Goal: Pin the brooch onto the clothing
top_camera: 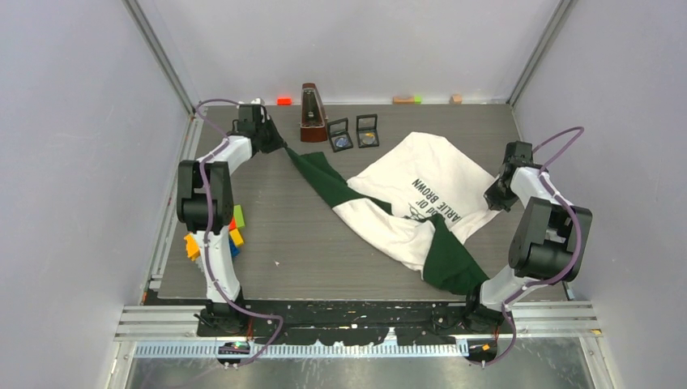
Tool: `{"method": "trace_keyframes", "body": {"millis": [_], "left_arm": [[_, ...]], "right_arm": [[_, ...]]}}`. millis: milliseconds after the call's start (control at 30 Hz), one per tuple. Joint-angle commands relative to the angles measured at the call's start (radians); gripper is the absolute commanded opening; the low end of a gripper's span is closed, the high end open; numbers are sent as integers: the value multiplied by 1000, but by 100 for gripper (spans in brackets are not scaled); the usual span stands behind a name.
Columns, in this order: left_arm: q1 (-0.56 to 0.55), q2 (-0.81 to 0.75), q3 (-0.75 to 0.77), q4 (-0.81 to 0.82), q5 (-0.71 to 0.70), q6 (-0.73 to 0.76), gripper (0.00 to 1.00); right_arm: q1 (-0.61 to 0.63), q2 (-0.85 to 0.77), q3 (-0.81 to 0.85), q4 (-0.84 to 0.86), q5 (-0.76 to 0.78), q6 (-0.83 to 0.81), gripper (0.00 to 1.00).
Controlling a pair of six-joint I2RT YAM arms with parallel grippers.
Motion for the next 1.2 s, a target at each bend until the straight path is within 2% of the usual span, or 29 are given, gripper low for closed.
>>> {"method": "trace_keyframes", "body": {"millis": [0, 367, 533, 567, 600, 633, 700, 733, 800, 867, 1000, 1100, 1167], "left_arm": [[18, 81, 151, 39, 8, 29, 0], [64, 277, 454, 27, -10, 37, 0], [69, 344, 583, -38, -17, 63, 0], [69, 353, 611, -62, -7, 67, 5], [69, 356, 625, -78, 2, 70, 16], [69, 348, 622, -82, 12, 72, 33], [69, 300, 573, -65, 16, 73, 64], [69, 270, 519, -51, 10, 73, 71], [69, 195, 432, -28, 0, 75, 79], [69, 113, 345, -22, -5, 76, 83], [69, -54, 178, -72, 31, 69, 87], [69, -173, 71, -161, 84, 52, 87], [69, -253, -8, -204, 129, 43, 87]], "right_arm": [[0, -39, -16, 36, -21, 30, 1], [29, -22, -6, 47, -31, 46, 1], [28, -44, -12, 62, -16, 71, 1], [29, -51, -14, 63, -15, 70, 1], [28, -63, -14, 61, -11, 69, 3], [28, -78, -10, 51, -10, 61, 6], [29, -102, -1, 29, -13, 45, 27], [31, -112, 2, 15, -17, 39, 44], [51, -157, 6, -1, -23, 21, 58], [88, -217, 3, -5, -24, -3, 67], [197, -321, -9, 20, -91, -69, 75], [248, -321, -17, 50, -295, -71, 76], [280, -293, -25, 77, -373, -69, 76]]}}
